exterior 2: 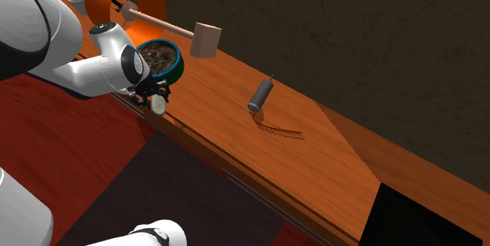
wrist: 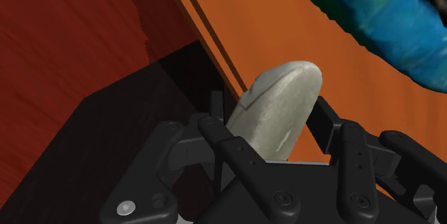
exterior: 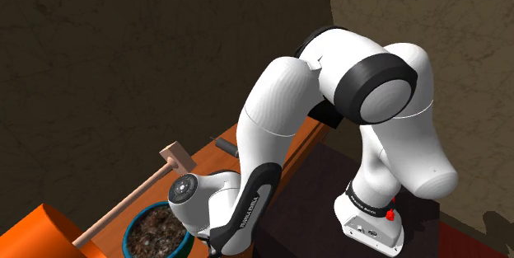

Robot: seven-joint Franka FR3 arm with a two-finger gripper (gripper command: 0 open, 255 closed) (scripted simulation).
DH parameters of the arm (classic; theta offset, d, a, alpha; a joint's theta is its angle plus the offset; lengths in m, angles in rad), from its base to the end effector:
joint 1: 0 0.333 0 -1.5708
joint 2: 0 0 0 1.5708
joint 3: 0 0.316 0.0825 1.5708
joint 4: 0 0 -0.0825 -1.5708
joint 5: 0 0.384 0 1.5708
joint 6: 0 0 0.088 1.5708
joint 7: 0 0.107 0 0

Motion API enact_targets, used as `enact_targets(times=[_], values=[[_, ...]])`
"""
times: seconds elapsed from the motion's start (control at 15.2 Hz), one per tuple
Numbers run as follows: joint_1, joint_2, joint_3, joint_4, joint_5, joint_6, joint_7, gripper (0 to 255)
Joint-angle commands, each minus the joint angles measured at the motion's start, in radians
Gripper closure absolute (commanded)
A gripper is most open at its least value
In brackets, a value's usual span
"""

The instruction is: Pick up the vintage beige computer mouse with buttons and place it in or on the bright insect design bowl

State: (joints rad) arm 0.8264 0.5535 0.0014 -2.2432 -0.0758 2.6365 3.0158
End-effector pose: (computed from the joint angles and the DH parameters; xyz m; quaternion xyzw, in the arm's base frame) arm 0.3459 0.3795 0.1053 0.4877 -0.8692 0.0418 0.0698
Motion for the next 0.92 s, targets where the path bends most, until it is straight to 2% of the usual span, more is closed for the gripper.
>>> enact_targets(times=[0.0,0.26,0.86], values=[[0.0,0.0,0.0,-0.001,0.0,0.0,0.0,255],[0.0,0.001,0.0,0.0,0.0,0.0,0.0,255],[-0.004,-0.123,0.005,-0.032,0.007,-0.091,-0.008,255]])
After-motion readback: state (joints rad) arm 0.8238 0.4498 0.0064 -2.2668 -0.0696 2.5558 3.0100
